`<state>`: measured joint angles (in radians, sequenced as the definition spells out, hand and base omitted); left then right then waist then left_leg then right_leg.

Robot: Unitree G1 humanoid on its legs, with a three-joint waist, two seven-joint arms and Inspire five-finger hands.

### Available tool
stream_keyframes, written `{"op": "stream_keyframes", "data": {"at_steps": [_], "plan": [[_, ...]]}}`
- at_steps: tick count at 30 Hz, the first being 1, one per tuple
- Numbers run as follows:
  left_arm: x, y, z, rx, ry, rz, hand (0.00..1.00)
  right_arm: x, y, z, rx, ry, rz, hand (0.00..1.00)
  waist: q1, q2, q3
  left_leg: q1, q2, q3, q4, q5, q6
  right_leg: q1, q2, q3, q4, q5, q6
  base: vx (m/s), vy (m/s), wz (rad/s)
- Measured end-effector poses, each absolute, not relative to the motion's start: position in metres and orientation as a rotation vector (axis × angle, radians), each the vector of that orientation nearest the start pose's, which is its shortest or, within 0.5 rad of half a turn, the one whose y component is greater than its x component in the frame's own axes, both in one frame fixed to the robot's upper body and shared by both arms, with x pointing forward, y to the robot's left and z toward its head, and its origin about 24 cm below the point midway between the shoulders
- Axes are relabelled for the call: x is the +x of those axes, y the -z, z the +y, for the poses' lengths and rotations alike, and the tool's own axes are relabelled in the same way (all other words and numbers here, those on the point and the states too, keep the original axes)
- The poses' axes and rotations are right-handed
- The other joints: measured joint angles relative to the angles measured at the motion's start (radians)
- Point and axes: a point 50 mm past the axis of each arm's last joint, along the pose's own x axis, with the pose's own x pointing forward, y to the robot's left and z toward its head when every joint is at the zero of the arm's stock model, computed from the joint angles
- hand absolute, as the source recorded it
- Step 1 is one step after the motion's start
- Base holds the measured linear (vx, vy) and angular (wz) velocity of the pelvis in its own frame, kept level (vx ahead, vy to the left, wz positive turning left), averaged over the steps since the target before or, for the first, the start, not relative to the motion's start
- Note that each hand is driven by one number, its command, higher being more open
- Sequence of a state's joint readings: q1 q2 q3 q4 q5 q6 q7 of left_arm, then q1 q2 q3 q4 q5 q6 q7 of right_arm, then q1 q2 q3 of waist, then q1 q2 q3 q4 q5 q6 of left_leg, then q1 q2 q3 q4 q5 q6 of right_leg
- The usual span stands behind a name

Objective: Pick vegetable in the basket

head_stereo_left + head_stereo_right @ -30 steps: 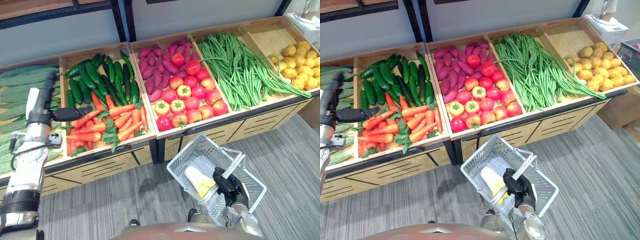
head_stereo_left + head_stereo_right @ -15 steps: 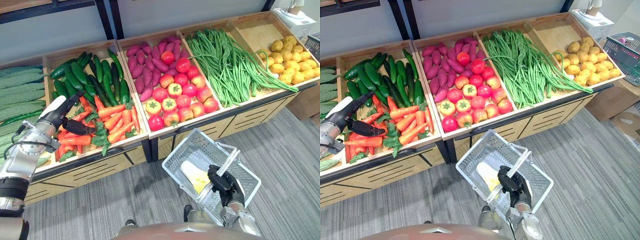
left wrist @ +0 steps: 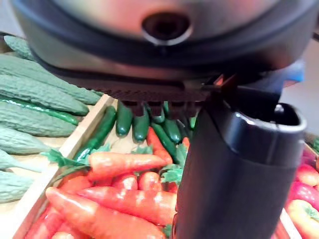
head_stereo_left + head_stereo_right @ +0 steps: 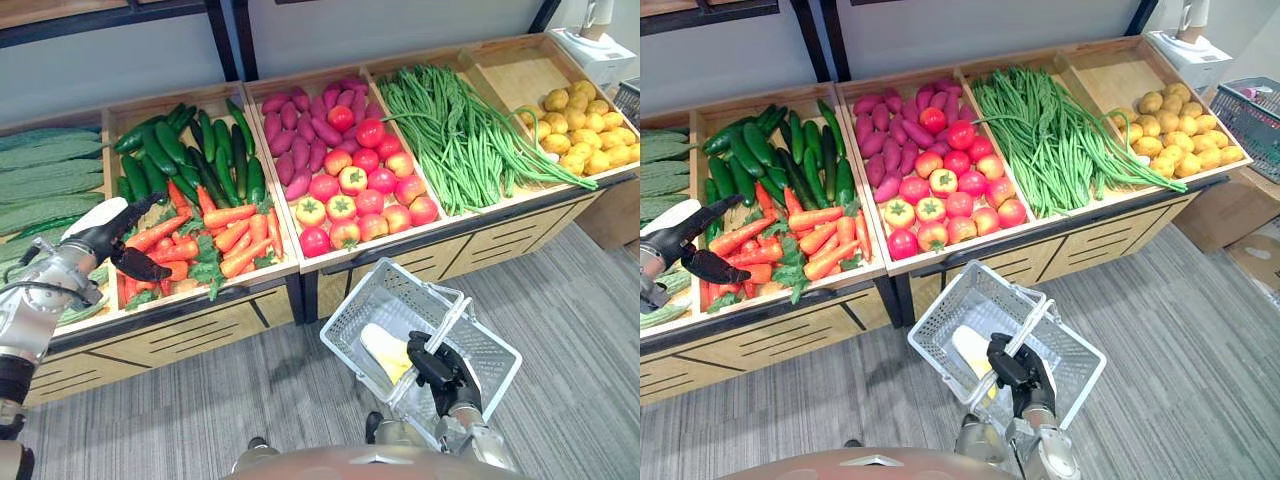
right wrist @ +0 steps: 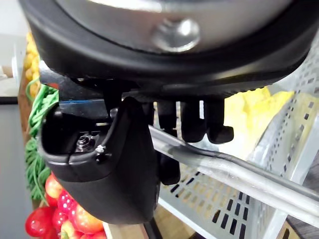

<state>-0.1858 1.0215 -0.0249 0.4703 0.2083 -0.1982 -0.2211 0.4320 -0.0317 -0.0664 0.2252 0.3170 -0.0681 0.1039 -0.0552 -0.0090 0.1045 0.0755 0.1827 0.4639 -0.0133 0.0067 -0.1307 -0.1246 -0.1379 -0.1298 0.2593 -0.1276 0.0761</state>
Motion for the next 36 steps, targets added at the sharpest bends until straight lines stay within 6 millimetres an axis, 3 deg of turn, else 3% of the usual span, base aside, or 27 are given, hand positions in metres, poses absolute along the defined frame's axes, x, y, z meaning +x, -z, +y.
{"op": "stream_keyframes", "data": {"at_steps": [6,21,36], "plan": [[0.263,-0.116,0.365,1.188,0.083,0.262,1.00,0.117,0.079,-0.191,0.299,0.186,0.529,0.00,0.002,-0.013,0.001,-0.002,-0.001,-0.003,0.000,0.001,-0.001,-0.002,-0.002,-0.001,0.001,0.000,0.000,-0.01,-0.003,0.01],[0.259,-0.110,0.367,1.218,0.076,0.284,1.00,0.117,0.078,-0.190,0.302,0.168,0.519,0.00,0.000,-0.015,0.014,-0.047,0.002,-0.008,0.008,0.002,-0.002,-0.042,-0.004,-0.004,0.002,0.001,0.001,0.00,0.000,0.00],[0.274,-0.130,0.372,1.255,-0.030,0.220,1.00,0.129,0.067,-0.181,0.302,0.117,0.452,0.00,-0.004,-0.018,0.083,-0.100,0.001,0.032,0.009,0.005,-0.003,-0.119,0.003,0.034,-0.002,0.016,-0.004,0.02,-0.002,-0.08]]}}
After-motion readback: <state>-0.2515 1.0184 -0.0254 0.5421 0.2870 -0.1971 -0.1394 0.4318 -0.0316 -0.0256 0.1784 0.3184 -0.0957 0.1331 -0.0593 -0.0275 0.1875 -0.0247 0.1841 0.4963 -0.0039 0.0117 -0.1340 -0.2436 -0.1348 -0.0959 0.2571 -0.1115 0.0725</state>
